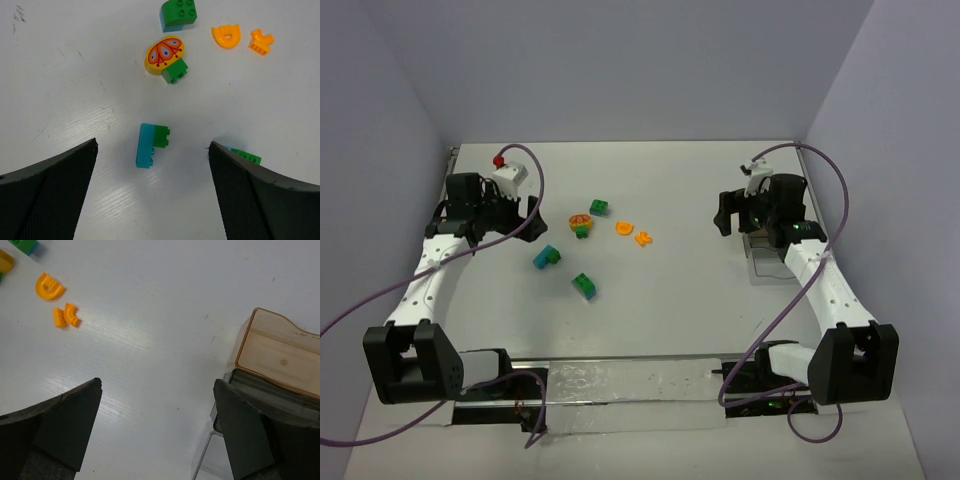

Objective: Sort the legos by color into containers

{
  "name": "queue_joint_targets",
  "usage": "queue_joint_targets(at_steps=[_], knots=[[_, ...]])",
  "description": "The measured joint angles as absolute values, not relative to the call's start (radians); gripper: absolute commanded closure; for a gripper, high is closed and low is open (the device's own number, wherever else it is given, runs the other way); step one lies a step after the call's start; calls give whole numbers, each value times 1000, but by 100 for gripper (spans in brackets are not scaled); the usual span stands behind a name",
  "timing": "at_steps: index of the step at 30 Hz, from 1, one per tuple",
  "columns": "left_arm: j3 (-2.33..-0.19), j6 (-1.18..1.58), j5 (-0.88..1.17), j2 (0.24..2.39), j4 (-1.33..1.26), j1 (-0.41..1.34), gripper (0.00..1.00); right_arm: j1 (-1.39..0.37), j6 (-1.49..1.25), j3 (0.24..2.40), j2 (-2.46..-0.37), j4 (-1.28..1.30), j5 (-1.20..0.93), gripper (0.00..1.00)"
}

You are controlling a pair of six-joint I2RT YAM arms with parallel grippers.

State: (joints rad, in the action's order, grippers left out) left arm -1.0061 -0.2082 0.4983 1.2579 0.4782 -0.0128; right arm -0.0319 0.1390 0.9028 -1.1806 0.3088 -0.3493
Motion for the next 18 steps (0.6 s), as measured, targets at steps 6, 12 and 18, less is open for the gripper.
queue_joint_targets(at_steps=[6, 12, 18], knots=[[-1020, -223, 493, 1297, 485, -2, 1, -32, 139, 903, -1184, 313, -351, 0], [-1176, -303, 547, 1471, 521, 36, 1, -32, 140, 903, -1195, 316, -359, 0], [-1426, -468, 633, 1695, 562, 103, 4, -32, 146, 903, -1213, 326, -361, 0]])
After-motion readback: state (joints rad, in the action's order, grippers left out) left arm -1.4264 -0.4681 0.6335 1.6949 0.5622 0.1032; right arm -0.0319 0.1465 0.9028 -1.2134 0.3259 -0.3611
